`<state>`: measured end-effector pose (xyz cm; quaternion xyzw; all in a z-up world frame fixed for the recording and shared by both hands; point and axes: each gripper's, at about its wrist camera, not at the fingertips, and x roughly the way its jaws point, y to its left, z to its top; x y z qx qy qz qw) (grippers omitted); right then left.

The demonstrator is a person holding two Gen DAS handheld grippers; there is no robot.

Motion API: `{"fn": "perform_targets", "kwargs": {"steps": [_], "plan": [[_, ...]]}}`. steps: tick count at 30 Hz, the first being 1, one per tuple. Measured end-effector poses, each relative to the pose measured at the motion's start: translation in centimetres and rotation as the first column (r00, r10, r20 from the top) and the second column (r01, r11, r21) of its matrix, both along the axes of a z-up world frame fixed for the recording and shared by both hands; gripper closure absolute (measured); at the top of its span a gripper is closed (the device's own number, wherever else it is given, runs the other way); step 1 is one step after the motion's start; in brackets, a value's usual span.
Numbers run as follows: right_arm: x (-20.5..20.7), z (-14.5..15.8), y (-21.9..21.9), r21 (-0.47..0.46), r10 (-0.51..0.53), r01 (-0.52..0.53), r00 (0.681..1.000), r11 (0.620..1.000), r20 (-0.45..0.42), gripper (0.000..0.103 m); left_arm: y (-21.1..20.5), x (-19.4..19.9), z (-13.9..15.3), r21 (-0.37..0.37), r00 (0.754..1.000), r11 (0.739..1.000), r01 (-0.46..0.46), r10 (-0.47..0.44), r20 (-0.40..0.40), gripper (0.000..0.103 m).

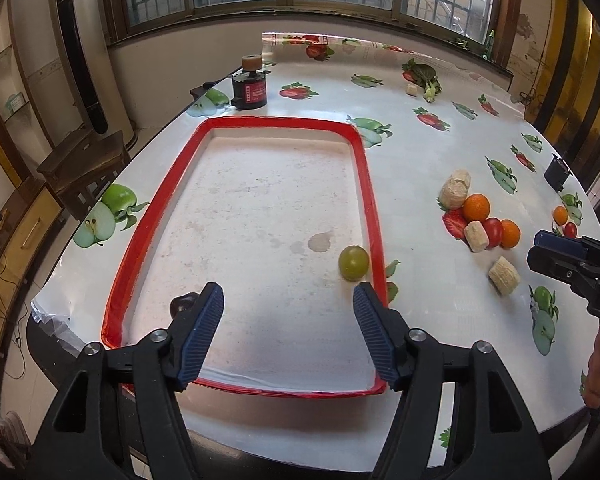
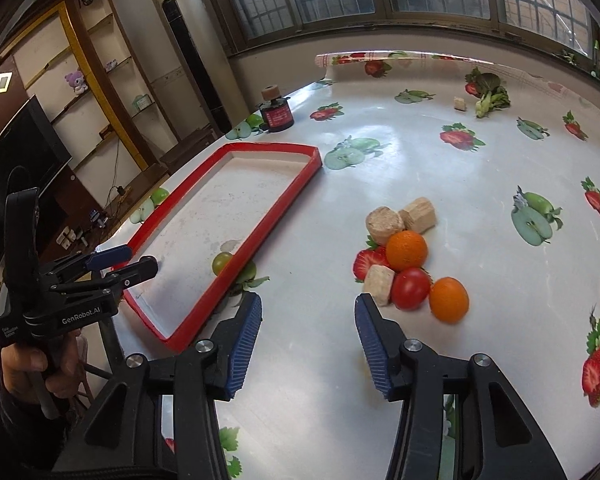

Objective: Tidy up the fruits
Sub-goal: 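Open both tools to drop the plum and grape into the tray, then grasp the cork cylinder with the left tool while the right tool grasps an orange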

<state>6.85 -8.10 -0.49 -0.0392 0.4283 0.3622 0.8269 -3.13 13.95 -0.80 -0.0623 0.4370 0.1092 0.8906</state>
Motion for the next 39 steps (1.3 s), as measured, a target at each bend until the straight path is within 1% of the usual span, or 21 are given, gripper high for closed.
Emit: {"fn": "perform_targets", "kwargs": {"steps": [6, 9, 17, 22, 28, 35, 39], "plan": [[-0.3, -0.5, -2.9, -0.008, -0.047, 0.047, 0.999, 0.999, -0.005, 0.050, -2.0, 0.6, 0.4, -0.009, 0.999, 0.999, 0.046, -0.046, 0.002, 0.036], [-0.4, -0.6, -4.1, -0.012, -0.072, 0.072, 0.997, 0.997, -0.002, 0.050, -3.2, 1.1, 0.2, -0.028, 0.997, 0.997, 0.074, -0.074, -0.004, 0.036], [-0.1, -1.5, -7.7, -0.017, -0.142, 0.142, 0.990, 0.990, -0.015, 0.050, -6.8, 2.1, -0.1, -0.035, 0.989, 0.988, 0.149, -0.150, -0.016, 0.036], [0.1, -2.3, -9.0, -0.017, -0.167, 0.166, 0.986, 0.986, -0.029, 0.050, -8.6, 2.7, -0.3, -0.040, 0.983, 0.982, 0.183, -0.184, -0.022, 0.036], [0.8, -3.1, -9.2, -0.012, -0.171, 0.170, 0.984, 0.985, -0.040, 0.051, -9.6, 3.3, -0.4, -0.038, 0.979, 0.979, 0.199, -0.200, -0.030, 0.036], [2.1, -3.5, -8.0, -0.031, -0.147, 0.146, 0.989, 0.989, -0.029, 0.052, -10.0, 4.2, -1.0, -0.049, 0.977, 0.977, 0.206, -0.208, -0.047, 0.036], [3.4, -3.9, -7.2, -0.049, -0.133, 0.132, 0.991, 0.990, -0.022, 0.052, -10.7, 4.6, -1.4, -0.080, 0.971, 0.970, 0.229, -0.234, -0.053, 0.036]]}}
